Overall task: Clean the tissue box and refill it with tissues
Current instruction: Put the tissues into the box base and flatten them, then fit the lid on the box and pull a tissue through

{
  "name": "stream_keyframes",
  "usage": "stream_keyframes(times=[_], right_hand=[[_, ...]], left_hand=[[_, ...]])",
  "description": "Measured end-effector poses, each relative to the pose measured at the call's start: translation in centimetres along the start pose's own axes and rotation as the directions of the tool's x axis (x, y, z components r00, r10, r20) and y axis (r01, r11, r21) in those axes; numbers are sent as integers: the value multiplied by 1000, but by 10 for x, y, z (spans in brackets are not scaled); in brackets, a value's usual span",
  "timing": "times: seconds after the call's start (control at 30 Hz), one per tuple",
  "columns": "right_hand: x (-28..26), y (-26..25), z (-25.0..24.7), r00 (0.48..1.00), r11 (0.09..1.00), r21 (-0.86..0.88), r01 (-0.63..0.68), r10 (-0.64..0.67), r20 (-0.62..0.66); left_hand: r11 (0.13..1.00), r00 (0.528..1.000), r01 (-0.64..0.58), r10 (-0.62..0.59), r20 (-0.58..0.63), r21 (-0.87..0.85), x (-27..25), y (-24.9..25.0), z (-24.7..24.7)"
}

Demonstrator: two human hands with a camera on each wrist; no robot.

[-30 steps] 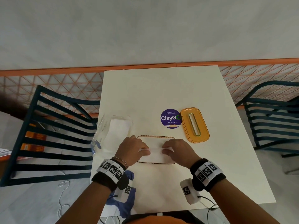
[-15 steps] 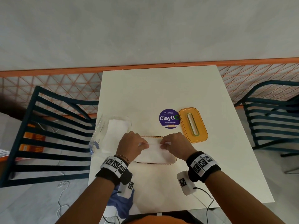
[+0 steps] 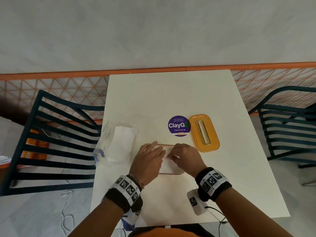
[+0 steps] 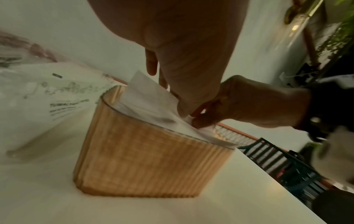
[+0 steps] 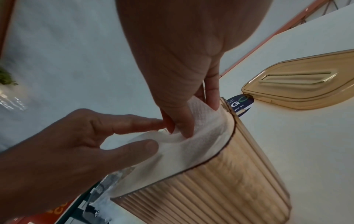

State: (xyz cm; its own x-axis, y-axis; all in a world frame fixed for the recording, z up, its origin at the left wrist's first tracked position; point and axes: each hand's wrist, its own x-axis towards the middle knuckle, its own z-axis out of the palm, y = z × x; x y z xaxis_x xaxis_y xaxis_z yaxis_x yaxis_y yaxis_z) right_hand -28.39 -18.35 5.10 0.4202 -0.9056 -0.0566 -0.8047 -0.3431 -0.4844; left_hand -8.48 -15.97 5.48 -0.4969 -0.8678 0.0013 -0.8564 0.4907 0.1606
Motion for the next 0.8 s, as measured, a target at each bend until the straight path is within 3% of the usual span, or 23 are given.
stream_keyframes(times=[0.23,0.37,0.57,0.63,0.7,0.77,0.8], right_hand=[[-2,1,-1,999,999,-22,39,-38,18],[-2,2,1,999,999,-7,32,-31,33],[-3,12,-14,987,999,-20,37,-34,155],[-3,26,-27,992,998,49,-49,43,119],[-1,45,-43,977,969,160,-190,202,-61],[4,75,-51,901,916,161,-368,394,-183],[8,91,-52,851,868,99,-487,497,-169]], left_hand=[[993,979,110,-114,170,32,-25,34,26],[985,970,173,-175,169,22,-31,40,36],[975,961,221,-222,167,22,-34,46,43],[973,960,230,-231,158,24,-34,48,45],[971,960,238,-239,147,22,-35,50,47],[969,960,245,-246,135,20,-36,52,49],[968,959,250,-251,131,18,-36,53,49]])
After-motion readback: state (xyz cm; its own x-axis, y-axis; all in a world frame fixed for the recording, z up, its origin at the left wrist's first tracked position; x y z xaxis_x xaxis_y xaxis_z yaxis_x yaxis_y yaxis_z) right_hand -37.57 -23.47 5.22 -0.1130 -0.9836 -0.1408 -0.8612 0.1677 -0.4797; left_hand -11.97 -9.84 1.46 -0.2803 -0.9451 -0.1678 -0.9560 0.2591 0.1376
